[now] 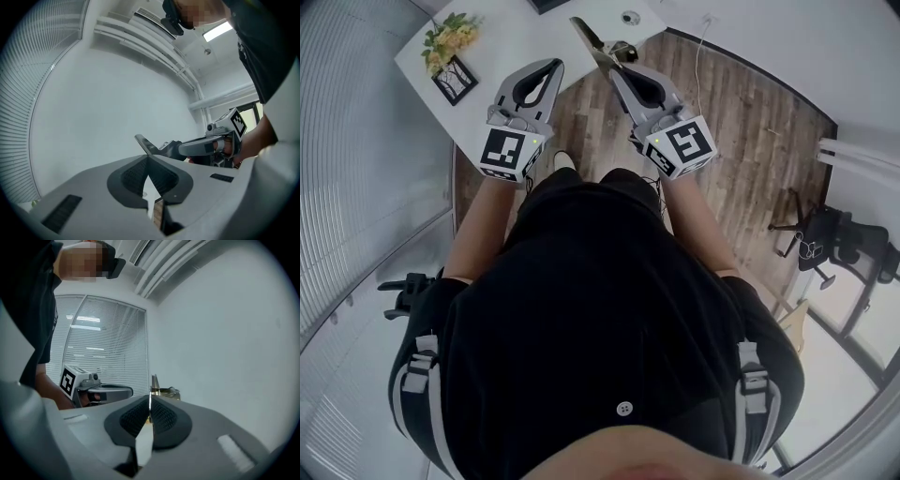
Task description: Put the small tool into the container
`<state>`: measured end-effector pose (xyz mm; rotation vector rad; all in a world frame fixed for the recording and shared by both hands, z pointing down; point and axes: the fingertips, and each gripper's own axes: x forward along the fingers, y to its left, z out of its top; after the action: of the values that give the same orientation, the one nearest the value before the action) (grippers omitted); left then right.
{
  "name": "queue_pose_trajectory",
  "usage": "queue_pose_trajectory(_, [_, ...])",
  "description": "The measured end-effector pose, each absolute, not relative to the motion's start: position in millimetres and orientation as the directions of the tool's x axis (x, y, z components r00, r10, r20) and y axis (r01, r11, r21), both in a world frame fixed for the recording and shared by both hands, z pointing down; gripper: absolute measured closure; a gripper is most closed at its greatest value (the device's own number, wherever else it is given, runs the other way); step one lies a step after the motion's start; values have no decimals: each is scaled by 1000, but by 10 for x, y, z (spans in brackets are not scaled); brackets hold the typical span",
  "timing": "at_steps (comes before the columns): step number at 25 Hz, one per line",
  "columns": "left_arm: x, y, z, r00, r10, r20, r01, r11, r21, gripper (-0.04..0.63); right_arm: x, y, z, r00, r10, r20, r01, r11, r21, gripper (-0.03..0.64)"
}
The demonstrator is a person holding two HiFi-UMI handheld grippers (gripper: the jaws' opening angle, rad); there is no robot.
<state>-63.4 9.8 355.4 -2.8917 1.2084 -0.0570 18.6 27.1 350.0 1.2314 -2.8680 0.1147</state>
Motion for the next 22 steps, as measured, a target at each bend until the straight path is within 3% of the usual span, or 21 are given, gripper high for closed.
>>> queue_pose_trajectory(12, [-421,-546,3682,674,-736,54,-737,-676,-12,588,588,-410,3697,-684,-726,72,-729,680,-80,600])
queue_pose_trajectory(22, [237,-1427,3657,570,-816,98,-814,-577,-67,588,1246,-1414,3675,-783,-620,44,-621,779,-85,600])
